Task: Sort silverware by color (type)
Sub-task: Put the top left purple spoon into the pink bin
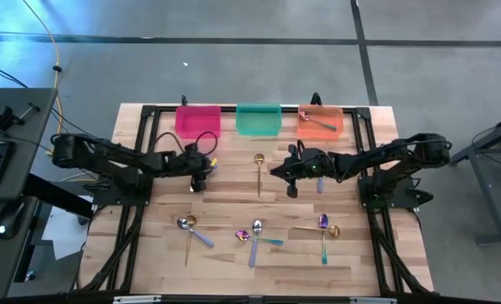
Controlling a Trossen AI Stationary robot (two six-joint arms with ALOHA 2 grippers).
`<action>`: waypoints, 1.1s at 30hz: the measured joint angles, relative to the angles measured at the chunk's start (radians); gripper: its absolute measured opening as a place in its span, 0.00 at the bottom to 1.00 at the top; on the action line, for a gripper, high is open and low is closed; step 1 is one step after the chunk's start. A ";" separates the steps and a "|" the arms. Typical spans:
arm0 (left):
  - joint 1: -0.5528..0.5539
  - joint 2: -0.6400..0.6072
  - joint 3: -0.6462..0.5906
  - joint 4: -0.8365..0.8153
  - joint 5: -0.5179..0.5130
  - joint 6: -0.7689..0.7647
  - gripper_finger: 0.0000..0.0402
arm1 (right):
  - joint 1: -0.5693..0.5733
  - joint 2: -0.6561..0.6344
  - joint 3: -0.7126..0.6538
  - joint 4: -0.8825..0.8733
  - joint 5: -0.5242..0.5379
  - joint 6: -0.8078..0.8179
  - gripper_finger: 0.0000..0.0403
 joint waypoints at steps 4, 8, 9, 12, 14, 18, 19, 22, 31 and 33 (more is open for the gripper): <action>0.010 0.051 0.038 -0.028 0.000 0.000 0.38 | 0.000 0.000 0.000 -0.002 -0.001 -0.022 0.04; 0.009 0.068 0.055 -0.039 0.005 0.044 0.27 | 0.000 0.000 0.000 -0.002 -0.002 -0.042 0.04; 0.009 0.069 0.057 -0.041 0.008 0.057 0.23 | 0.000 0.000 0.000 -0.002 -0.003 -0.042 0.04; 0.015 0.067 0.065 -0.057 0.004 0.086 0.10 | 0.000 0.000 0.000 -0.002 -0.003 -0.043 0.04; 0.028 0.066 0.077 -0.075 -0.007 0.088 0.04 | 0.000 0.000 0.000 -0.002 -0.003 -0.043 0.04; 0.075 0.066 0.134 -0.131 -0.010 0.090 0.04 | 0.000 0.000 0.000 -0.002 -0.003 -0.044 0.04; 0.089 0.066 0.154 -0.154 -0.009 0.092 0.04 | 0.000 0.000 0.000 -0.002 -0.003 -0.045 0.04; 0.129 0.066 0.224 -0.226 -0.008 0.091 0.04 | 0.000 0.000 0.000 -0.002 -0.003 -0.044 0.04; 0.347 0.063 0.475 -0.343 -0.031 0.116 0.04 | 0.000 0.000 0.000 -0.001 -0.003 -0.001 0.04; 0.415 0.064 0.511 -0.343 0.007 0.151 0.04 | 0.000 -0.002 0.000 -0.001 -0.003 0.011 0.04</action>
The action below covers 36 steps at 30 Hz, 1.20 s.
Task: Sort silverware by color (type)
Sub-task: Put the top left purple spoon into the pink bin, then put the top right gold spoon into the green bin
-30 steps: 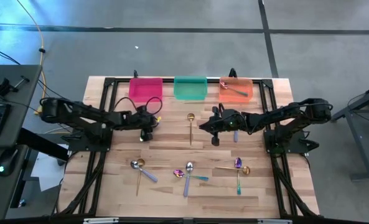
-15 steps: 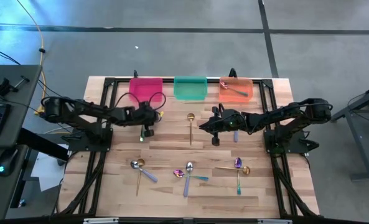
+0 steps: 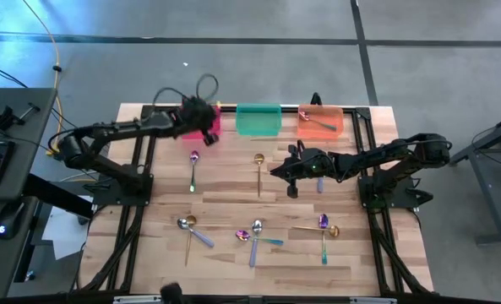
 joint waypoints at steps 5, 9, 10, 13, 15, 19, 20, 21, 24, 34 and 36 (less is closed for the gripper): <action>0.143 0.037 0.044 0.035 0.151 0.049 0.04 | -0.006 -0.008 0.001 0.013 0.017 0.007 0.04; 0.192 0.127 0.043 0.050 0.166 0.079 0.04 | -0.014 -0.008 0.001 0.010 0.051 -0.008 0.04; 0.198 0.155 0.043 0.067 0.162 0.087 0.04 | -0.016 -0.008 0.001 0.009 0.053 -0.009 0.04; 0.212 0.223 0.043 0.108 0.161 0.092 0.04 | -0.020 -0.008 0.001 0.008 0.055 -0.011 0.04; 0.218 0.252 0.043 0.116 0.168 0.091 0.04 | -0.027 -0.009 0.001 0.008 0.055 -0.001 0.04; 0.219 0.266 0.043 0.123 0.160 0.059 0.11 | -0.045 -0.044 0.001 0.005 0.097 0.023 0.04; 0.218 0.264 0.043 0.123 0.160 0.058 0.14 | -0.052 -0.060 0.001 0.001 0.104 0.024 0.04; 0.216 0.262 0.043 0.119 0.160 0.057 0.17 | -0.060 -0.079 0.001 -0.010 0.105 0.021 0.04; 0.215 0.247 0.043 0.110 0.159 0.056 0.24 | -0.095 -0.144 0.001 -0.059 0.104 0.016 0.04; 0.207 0.067 0.000 0.127 0.246 -0.055 0.18 | -0.245 -0.328 0.001 -0.236 0.106 0.017 0.04; 0.198 0.018 -0.040 0.178 0.285 -0.083 0.14 | -0.270 -0.342 0.001 -0.261 0.106 0.033 0.04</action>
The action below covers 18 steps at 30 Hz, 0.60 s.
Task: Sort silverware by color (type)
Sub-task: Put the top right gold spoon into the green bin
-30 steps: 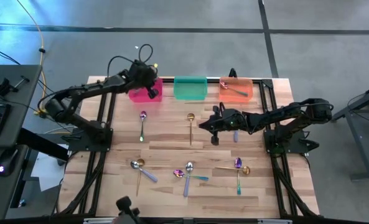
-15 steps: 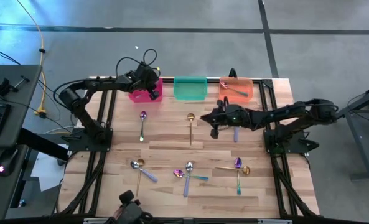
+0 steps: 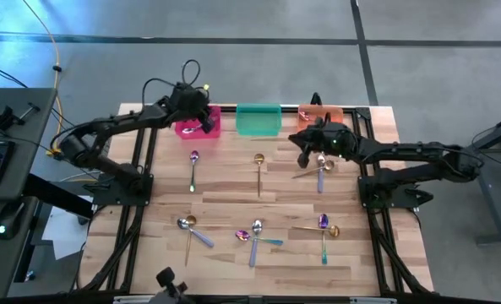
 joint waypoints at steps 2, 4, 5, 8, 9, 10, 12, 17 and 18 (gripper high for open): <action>-0.010 -0.046 -0.048 0.061 0.023 -0.019 0.09 | -0.022 -0.003 0.000 -0.015 0.000 0.022 0.04; -0.022 -0.090 -0.103 0.123 0.047 -0.027 0.04 | -0.038 -0.004 0.001 -0.025 0.000 0.039 0.04; -0.031 -0.112 -0.129 0.154 0.064 -0.029 0.02 | -0.043 -0.004 0.009 -0.048 0.000 0.045 0.04; -0.052 -0.169 -0.208 0.253 0.143 -0.066 0.01 | -0.054 -0.003 0.087 -0.193 0.000 0.029 0.04; -0.059 -0.185 -0.233 0.283 0.175 -0.087 0.01 | -0.054 -0.002 0.121 -0.238 0.000 0.026 0.04; -0.064 -0.198 -0.256 0.313 0.205 -0.107 0.01 | -0.054 0.002 0.154 -0.277 0.000 0.028 0.04; -0.079 -0.218 -0.296 0.368 0.249 -0.149 0.01 | -0.051 0.012 0.202 -0.347 -0.001 0.047 0.04; -0.121 -0.231 -0.368 0.452 0.287 -0.180 0.00 | 0.005 0.076 0.239 -0.384 -0.041 0.082 0.04; -0.127 -0.231 -0.380 0.459 0.289 -0.183 0.00 | 0.022 0.096 0.240 -0.384 -0.043 0.102 0.04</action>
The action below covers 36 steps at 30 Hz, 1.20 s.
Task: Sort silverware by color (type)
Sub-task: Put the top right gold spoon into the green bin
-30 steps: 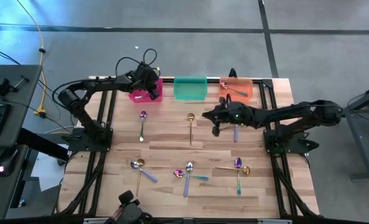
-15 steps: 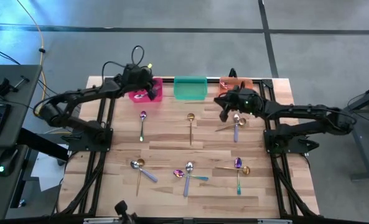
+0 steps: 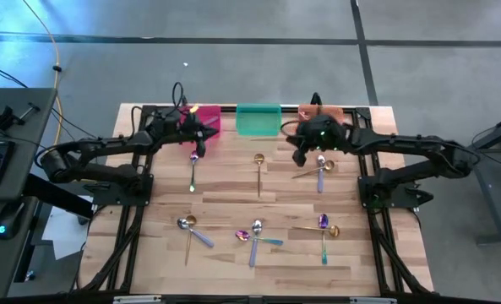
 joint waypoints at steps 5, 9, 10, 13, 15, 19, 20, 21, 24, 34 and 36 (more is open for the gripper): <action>-0.025 0.001 -0.044 0.033 0.001 -0.010 0.00 | 0.077 0.102 0.000 0.022 0.001 0.107 0.06; -0.040 0.001 -0.061 0.044 0.001 0.009 0.00 | 0.129 0.150 0.000 0.015 0.003 0.169 0.14; -0.042 0.001 -0.065 0.050 0.002 0.014 0.00 | 0.141 0.153 0.000 0.000 0.003 0.183 0.16; -0.046 0.001 -0.077 0.057 0.003 0.016 0.00 | 0.165 0.152 0.001 -0.087 0.003 0.228 0.24; -0.047 0.001 -0.083 0.058 0.003 0.017 0.00 | 0.174 0.144 0.001 -0.203 0.003 0.238 0.29; -0.047 0.001 -0.092 0.055 0.003 0.018 0.00 | 0.161 0.143 0.000 -0.456 0.002 0.157 0.34; -0.047 0.001 -0.092 0.057 0.003 0.018 0.00 | 0.152 0.149 0.000 -0.501 -0.002 0.124 0.34; -0.047 0.001 -0.092 0.058 0.003 0.018 0.00 | 0.141 0.153 -0.001 -0.539 -0.008 0.094 0.34; -0.047 0.001 -0.092 0.058 0.003 0.025 0.00 | 0.099 0.173 -0.012 -0.598 -0.009 0.029 0.34; -0.047 0.001 -0.091 0.075 0.003 0.028 0.00 | -0.005 0.320 -0.013 -0.558 0.019 -0.169 0.34; -0.047 0.001 -0.091 0.075 0.003 0.028 0.00 | -0.012 0.348 -0.010 -0.545 0.019 -0.194 0.31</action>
